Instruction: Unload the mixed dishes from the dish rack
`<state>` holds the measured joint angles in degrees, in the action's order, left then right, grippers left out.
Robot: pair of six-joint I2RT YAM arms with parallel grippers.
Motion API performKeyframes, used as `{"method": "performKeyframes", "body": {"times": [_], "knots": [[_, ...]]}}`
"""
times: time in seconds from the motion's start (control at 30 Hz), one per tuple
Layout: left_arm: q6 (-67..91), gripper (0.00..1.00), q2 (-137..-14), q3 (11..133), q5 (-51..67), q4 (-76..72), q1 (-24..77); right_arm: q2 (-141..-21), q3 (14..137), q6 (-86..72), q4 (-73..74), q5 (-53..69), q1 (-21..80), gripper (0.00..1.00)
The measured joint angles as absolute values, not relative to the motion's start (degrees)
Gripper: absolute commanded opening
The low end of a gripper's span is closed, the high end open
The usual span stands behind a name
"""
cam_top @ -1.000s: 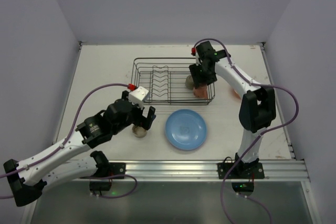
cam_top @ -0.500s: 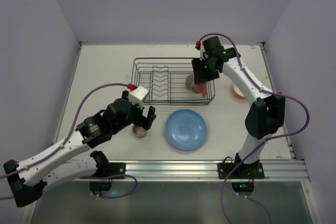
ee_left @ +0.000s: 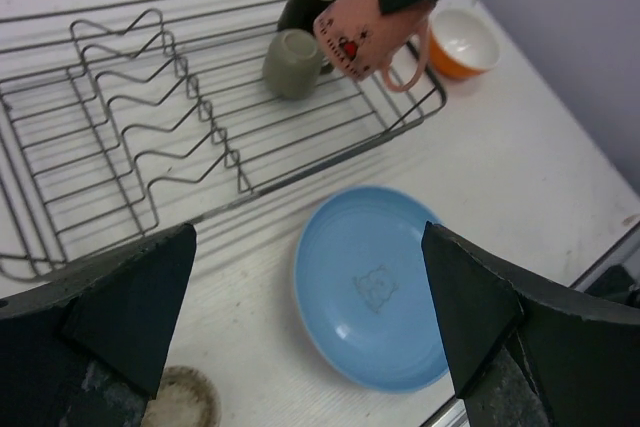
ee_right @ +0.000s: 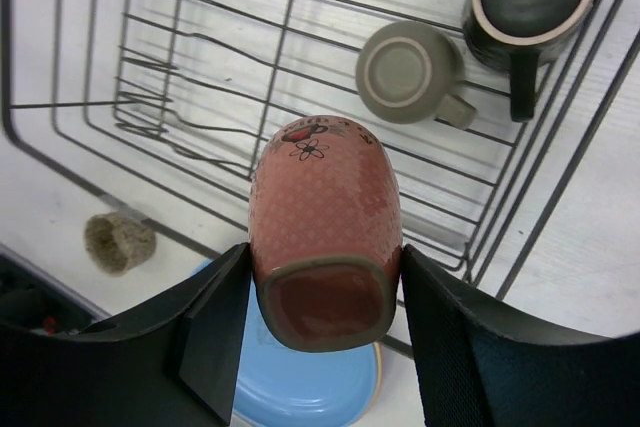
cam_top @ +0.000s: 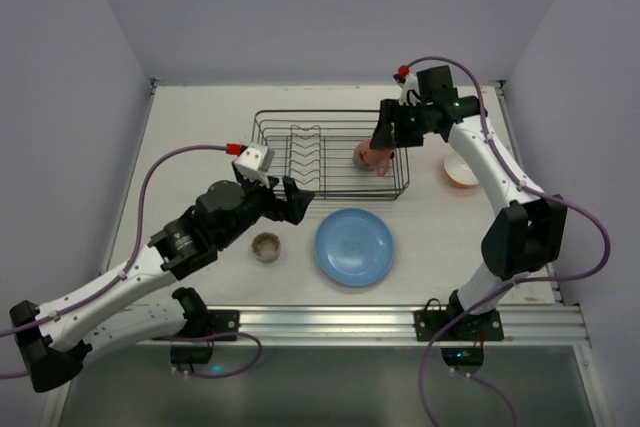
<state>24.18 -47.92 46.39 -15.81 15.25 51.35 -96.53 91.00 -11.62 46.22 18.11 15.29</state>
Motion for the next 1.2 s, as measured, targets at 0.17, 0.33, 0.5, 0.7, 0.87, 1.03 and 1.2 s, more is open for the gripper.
{"method": "performKeyframes", "body": {"times": [0.17, 0.33, 0.5, 0.7, 0.87, 1.03, 1.2], "knots": [[27.0, 1.00, -51.9, 42.9, -11.0, -1.8, 49.6, -92.4, 88.7, -14.0, 42.7, 25.2, 13.8, 0.00], [32.1, 1.00, -58.0, 38.6, 0.4, -19.2, 41.6, -88.4, 86.5, -16.1, 39.4, 31.7, 12.4, 0.00], [35.0, 1.00, -61.9, 36.0, 9.2, -34.4, 37.5, -84.7, 84.9, -18.3, 35.9, 37.3, 11.4, 0.00], [39.7, 1.00, -68.3, 35.9, 20.3, -53.1, 34.5, -81.3, 80.4, -22.5, 28.9, 46.2, 9.6, 0.00], [45.2, 0.99, -74.8, 35.6, 26.8, -64.4, 33.6, -79.1, 78.0, -26.4, 24.1, 52.2, 8.4, 0.00], [48.1, 0.99, -75.4, 35.0, 30.1, -69.6, 33.5, -76.1, 78.0, -28.5, 20.7, 55.9, 7.9, 0.00], [51.9, 0.93, -79.9, 39.4, 36.1, -73.0, 33.6, -73.4, 76.6, -31.2, 15.4, 60.4, 7.8, 0.00]]}}
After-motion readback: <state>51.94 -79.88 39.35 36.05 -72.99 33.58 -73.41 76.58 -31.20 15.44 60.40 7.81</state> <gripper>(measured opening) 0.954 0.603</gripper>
